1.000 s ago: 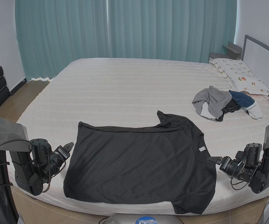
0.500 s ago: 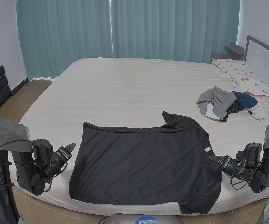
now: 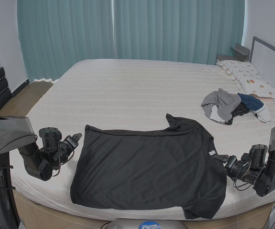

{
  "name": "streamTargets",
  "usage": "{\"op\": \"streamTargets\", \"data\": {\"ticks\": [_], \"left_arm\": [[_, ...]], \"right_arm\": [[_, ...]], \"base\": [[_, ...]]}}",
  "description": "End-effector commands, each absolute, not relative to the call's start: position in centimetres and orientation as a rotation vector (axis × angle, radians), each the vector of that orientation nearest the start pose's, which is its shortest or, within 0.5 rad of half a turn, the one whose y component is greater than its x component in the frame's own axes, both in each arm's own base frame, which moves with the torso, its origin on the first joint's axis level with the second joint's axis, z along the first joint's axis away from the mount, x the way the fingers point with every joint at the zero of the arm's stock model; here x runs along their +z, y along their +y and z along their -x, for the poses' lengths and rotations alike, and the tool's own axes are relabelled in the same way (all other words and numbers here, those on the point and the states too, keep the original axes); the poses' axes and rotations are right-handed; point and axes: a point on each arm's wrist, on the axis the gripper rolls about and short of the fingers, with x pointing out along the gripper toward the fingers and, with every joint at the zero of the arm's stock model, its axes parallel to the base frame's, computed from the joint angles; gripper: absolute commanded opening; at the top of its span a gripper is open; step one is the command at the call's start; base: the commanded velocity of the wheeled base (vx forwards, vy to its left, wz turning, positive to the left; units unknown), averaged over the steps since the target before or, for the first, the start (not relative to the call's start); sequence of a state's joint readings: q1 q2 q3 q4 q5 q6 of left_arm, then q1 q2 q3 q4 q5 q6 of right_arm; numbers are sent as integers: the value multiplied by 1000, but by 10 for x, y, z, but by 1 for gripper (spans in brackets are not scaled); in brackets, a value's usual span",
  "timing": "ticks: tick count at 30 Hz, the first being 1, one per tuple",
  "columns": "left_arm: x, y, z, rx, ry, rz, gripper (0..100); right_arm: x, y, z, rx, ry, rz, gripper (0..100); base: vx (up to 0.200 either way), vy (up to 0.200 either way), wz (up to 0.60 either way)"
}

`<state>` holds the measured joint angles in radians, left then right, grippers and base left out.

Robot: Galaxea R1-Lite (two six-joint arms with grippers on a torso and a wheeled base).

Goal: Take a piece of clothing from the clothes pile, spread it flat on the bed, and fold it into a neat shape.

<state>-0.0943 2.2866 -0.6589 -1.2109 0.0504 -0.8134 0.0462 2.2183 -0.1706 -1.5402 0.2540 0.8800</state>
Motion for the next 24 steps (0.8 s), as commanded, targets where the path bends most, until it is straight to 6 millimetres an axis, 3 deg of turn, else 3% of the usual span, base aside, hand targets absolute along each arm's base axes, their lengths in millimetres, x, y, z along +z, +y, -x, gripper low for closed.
{"op": "streamTargets", "data": {"ticks": [1,4,5,14,17,24], "left_arm": [[28,-31,-430,124,412,784,100],[25,-31,-449,116,416,789,100],[18,-31,-464,111,429,791,100],[-19,-32,-512,92,377,790,100],[-37,-35,-523,95,362,774,100],[-41,-35,-523,112,363,751,100]], "right_arm": [[-12,15,-261,32,622,-949,100],[-15,15,-263,29,629,-954,100],[-15,15,-263,23,630,-970,100],[-19,17,-262,67,679,-1018,100],[-22,19,-262,70,691,-1015,100],[-24,21,-262,74,700,-1010,100]], "base": [[0,0,0],[0,0,0],[0,0,0],[0,0,0],[0,0,0],[0,0,0]]}}
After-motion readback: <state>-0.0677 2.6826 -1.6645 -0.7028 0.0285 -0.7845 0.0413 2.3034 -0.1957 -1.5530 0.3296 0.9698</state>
